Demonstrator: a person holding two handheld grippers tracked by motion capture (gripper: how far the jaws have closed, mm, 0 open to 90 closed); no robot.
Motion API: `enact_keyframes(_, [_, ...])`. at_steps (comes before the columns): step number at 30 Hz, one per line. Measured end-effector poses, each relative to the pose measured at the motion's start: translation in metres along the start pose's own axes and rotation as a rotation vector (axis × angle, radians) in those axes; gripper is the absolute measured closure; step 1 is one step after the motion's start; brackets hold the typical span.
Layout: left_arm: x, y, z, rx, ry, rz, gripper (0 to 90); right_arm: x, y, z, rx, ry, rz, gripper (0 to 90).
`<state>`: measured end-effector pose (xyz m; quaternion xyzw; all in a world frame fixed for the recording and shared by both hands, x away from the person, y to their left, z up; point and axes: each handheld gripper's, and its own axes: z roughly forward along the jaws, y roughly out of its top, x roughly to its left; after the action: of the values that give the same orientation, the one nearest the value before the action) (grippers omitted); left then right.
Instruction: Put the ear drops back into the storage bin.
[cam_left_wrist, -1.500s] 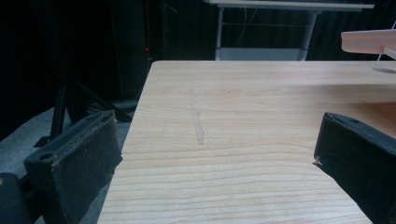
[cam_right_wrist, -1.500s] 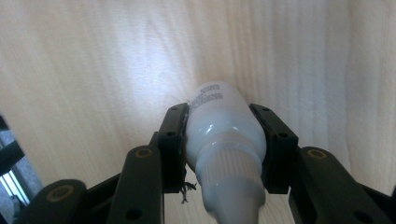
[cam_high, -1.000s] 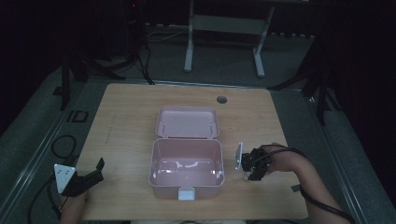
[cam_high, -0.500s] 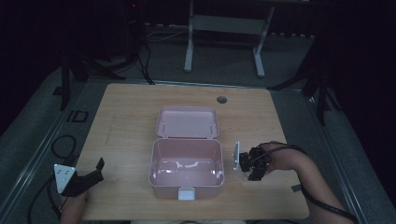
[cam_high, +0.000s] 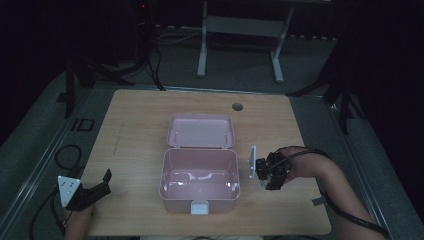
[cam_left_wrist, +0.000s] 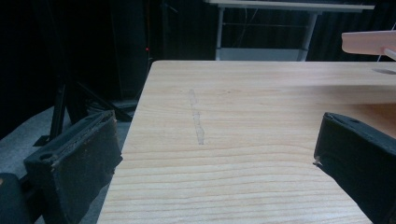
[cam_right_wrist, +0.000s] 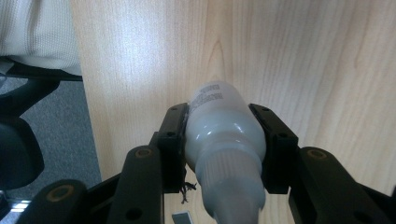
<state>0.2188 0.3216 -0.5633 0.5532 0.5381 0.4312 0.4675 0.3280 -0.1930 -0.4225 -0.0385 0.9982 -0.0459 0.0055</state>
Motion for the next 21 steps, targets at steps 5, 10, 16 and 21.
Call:
enact_keyframes(5, [0.000, 0.000, 0.000, 0.000, 0.000, 0.000, 0.5, 0.000, 0.003, -0.010, -0.003, -0.005, 0.004, 59.5])
enact_keyframes(10, [0.000, 0.000, 0.000, 0.000, -0.001, 0.000, 0.5, -0.001, 0.007, -0.023, -0.005, -0.023, 0.006, 59.5])
enact_keyframes(16, [0.000, 0.000, 0.000, -0.001, -0.001, -0.001, 0.5, -0.001, 0.010, -0.034, -0.006, -0.034, 0.012, 59.5])
enact_keyframes(21, [0.000, 0.000, 0.000, 0.000, 0.000, 0.000, 0.5, -0.002, 0.015, -0.046, -0.014, -0.041, 0.021, 59.5])
